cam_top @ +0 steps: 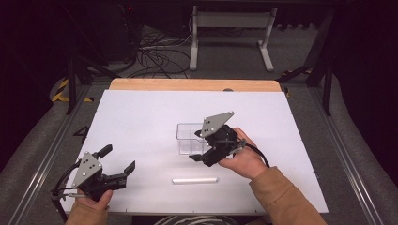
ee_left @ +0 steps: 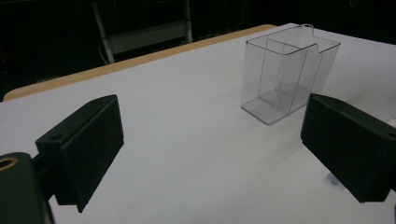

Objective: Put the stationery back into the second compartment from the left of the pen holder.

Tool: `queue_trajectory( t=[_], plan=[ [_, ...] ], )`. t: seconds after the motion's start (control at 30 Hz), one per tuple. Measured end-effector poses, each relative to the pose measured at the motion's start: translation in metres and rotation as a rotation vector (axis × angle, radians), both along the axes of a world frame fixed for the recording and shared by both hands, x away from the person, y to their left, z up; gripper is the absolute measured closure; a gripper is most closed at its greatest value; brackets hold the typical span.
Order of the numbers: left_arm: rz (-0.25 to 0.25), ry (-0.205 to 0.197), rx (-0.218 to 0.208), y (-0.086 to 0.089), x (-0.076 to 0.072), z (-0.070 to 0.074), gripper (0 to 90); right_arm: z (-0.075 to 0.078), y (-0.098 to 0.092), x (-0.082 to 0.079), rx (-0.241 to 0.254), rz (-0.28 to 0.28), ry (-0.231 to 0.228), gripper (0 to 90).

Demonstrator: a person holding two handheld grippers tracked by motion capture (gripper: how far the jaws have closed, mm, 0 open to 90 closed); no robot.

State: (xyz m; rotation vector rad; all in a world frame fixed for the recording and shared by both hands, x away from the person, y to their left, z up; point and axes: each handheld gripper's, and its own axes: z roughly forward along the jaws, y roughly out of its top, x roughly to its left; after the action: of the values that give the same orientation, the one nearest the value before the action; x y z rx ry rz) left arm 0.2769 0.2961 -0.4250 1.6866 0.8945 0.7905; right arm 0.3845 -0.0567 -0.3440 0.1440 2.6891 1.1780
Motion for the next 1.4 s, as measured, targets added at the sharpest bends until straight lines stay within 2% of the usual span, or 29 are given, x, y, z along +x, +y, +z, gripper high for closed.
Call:
queue_trajectory(
  t=[0.13, 0.2, 0.37, 0.57, 0.73, 1.23, 1.4],
  plan=[
    [-0.001, 0.004, 0.002, -0.001, 0.000, 0.000, 6.6, -0.006, 0.001, -0.006, 0.012, 0.010, 0.029, 21.7],
    [0.001, 0.000, 0.002, -0.001, 0.000, 0.000, 6.6, -0.008, 0.001, -0.007, 0.001, 0.006, 0.030, 21.4],
    [0.000, -0.002, -0.001, 0.000, 0.000, 0.000, 6.6, -0.010, 0.000, -0.006, 0.017, 0.000, 0.045, 19.9],
    [0.000, 0.000, 0.001, -0.001, 0.000, 0.000, 6.6, -0.021, -0.002, -0.007, 0.036, 0.027, 0.131, 20.0],
    [0.000, -0.003, 0.002, -0.001, 0.000, 0.001, 6.6, -0.028, 0.000, -0.008, 0.023, 0.029, 0.143, 23.1],
    [-0.001, -0.002, 0.004, -0.001, 0.000, 0.000, 6.6, -0.053, 0.023, -0.016, -0.175, 0.061, 0.119, 32.0],
    [-0.002, -0.001, 0.003, -0.001, 0.000, 0.000, 6.6, -0.064, 0.030, -0.015, -0.239, 0.068, 0.127, 33.6]
  ],
)
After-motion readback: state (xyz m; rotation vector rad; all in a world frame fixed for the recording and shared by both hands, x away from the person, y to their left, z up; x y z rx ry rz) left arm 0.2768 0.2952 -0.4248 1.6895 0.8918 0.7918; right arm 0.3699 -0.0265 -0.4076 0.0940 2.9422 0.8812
